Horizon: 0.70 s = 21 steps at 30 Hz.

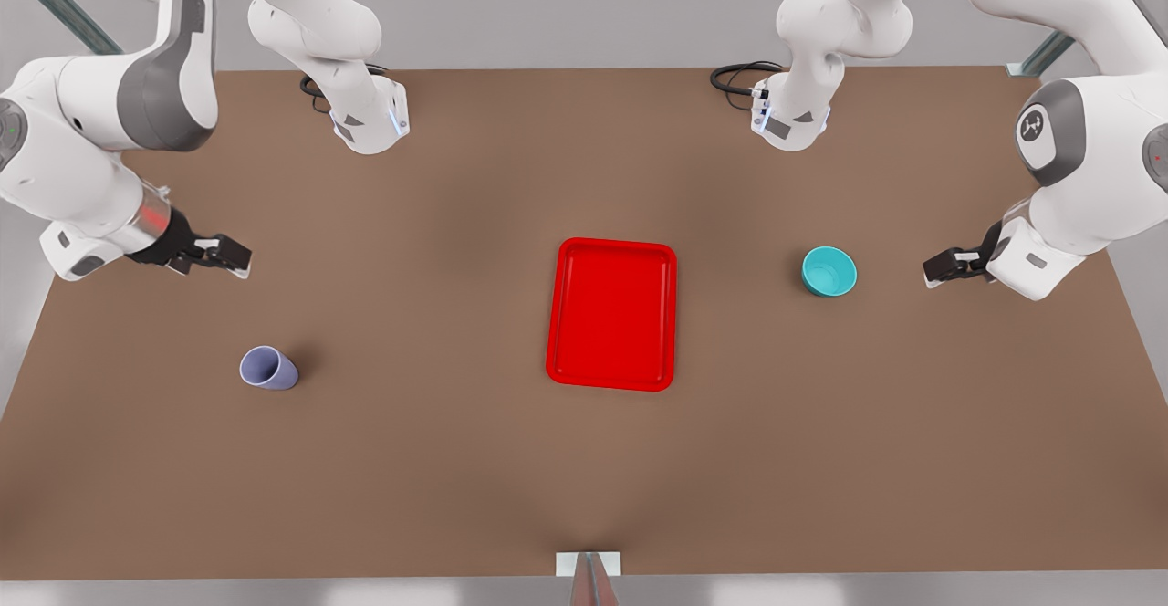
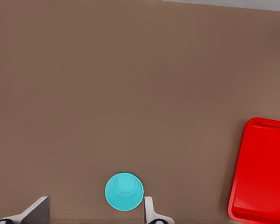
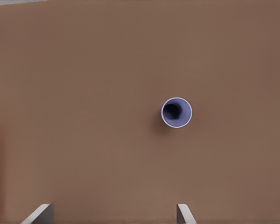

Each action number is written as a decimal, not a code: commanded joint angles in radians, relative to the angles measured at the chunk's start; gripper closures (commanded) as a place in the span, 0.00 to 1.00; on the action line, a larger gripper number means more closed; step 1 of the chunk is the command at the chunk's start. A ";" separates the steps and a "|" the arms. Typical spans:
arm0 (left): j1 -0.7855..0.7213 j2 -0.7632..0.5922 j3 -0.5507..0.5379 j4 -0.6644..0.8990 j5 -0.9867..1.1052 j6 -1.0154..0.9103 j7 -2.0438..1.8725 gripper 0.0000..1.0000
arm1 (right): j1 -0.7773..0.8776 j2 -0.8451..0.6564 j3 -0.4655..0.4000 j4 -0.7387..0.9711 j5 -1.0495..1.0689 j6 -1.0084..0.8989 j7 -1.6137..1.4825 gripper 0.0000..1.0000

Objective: Place the bowl on the tray with the left arm and the cup on the tray with the right arm

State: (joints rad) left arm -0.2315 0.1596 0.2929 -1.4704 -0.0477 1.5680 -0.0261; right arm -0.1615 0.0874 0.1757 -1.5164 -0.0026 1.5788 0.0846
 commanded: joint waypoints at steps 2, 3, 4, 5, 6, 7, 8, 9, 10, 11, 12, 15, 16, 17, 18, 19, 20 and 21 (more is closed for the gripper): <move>0.001 0.001 0.000 -0.004 0.002 -0.005 0.000 0.00 | 0.019 0.009 0.001 0.007 -0.004 0.000 -0.002 0.00; 0.020 0.001 0.000 -0.077 0.002 0.000 0.006 0.00 | 0.017 0.009 0.001 0.009 -0.004 0.000 0.000 0.00; 0.043 0.003 0.000 -0.187 -0.004 0.027 0.082 0.00 | 0.019 0.009 0.001 0.007 -0.004 0.000 0.000 0.00; 0.070 -0.014 0.000 -0.350 -0.037 0.150 0.187 0.00 | 0.019 0.011 0.001 0.009 -0.002 0.000 0.000 0.00; 0.072 -0.017 0.000 -0.473 -0.083 0.273 0.198 0.00 | 0.016 0.011 0.001 0.009 -0.004 0.000 -0.002 0.00; 0.074 -0.035 0.000 -0.577 -0.090 0.394 0.239 0.00 | 0.016 0.011 0.001 0.009 -0.002 0.000 -0.002 0.00; 0.074 -0.060 0.000 -0.688 -0.092 0.516 0.256 0.00 | 0.019 0.011 0.001 0.009 -0.003 0.000 0.000 0.00; 0.074 -0.063 0.000 -0.757 -0.106 0.592 0.265 0.00 | 0.019 0.014 -0.001 0.009 -0.002 0.000 0.000 0.00; 0.074 -0.051 0.002 -0.783 -0.152 0.633 0.298 0.00 | 0.020 0.014 0.001 0.009 -0.002 0.000 0.000 0.00; 0.074 -0.049 0.002 -0.824 -0.158 0.699 0.314 0.00 | 0.020 0.014 0.001 0.009 -0.002 0.000 0.000 0.00; 0.074 -0.049 0.002 -0.860 -0.158 0.748 0.316 0.00 | 0.020 0.014 0.001 0.009 -0.002 0.000 0.000 0.00; 0.090 -0.023 0.002 -0.918 -0.245 0.776 0.399 0.00 | 0.017 0.014 0.001 0.010 -0.002 0.000 -0.002 0.00; 0.092 -0.009 0.002 -0.918 -0.245 0.776 0.416 0.00 | 0.020 0.015 0.001 0.010 -0.002 0.000 -0.002 0.00; 0.092 0.003 0.002 -0.918 -0.245 0.776 0.423 0.00 | 0.020 0.015 0.001 0.010 -0.002 0.000 -0.002 0.00; 0.092 0.008 0.002 -0.918 -0.245 0.776 0.423 0.00 | 0.023 0.015 0.001 0.009 -0.002 -0.002 -0.002 0.00; 0.093 0.011 0.002 -0.916 -0.245 0.777 0.423 0.00 | 0.020 0.015 0.001 0.009 -0.002 -0.002 -0.002 0.00; 0.092 0.038 0.002 -0.916 -0.245 0.796 0.423 0.00 | 0.017 0.015 -0.001 0.009 -0.002 -0.006 -0.003 0.00; 0.092 0.060 0.002 -0.915 -0.248 0.810 0.425 0.00 | 0.019 0.015 -0.001 0.007 -0.002 -0.023 -0.002 0.00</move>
State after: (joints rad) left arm -0.1395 0.2271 0.2945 -2.3854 -0.2829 2.3789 0.4023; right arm -0.1458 0.1028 0.1753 -1.5117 -0.0046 1.5538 0.0814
